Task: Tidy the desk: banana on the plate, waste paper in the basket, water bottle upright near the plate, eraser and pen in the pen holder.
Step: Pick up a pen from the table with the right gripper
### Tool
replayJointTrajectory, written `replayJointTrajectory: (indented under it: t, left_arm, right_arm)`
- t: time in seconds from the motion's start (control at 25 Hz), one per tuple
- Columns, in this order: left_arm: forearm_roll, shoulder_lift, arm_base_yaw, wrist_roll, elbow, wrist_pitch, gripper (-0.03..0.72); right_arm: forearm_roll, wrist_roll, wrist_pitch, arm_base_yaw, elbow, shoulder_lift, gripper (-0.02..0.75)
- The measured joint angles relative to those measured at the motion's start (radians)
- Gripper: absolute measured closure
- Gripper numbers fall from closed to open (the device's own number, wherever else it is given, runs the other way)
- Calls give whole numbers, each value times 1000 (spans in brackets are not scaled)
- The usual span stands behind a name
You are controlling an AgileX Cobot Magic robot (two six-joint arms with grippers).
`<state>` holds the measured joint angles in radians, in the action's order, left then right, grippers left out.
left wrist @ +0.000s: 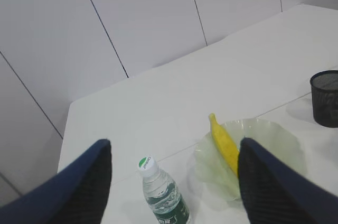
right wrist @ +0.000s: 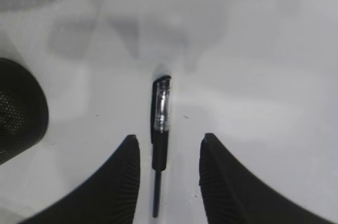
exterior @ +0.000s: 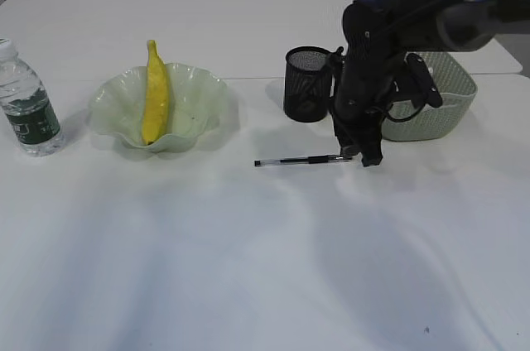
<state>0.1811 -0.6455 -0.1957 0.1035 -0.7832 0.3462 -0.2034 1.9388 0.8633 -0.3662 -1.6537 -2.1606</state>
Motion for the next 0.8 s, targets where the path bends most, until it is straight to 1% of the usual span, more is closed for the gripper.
replayJointTrajectory:
  t: [0.36, 0.8]
  left_arm:
    - [0, 0, 0, 0, 0, 16, 160]
    - [0, -5, 0, 0, 0, 18, 160]
  right_arm:
    - [34, -45, -2, 0, -89, -66, 453]
    - [37, -59, 20, 0, -89, -89, 453]
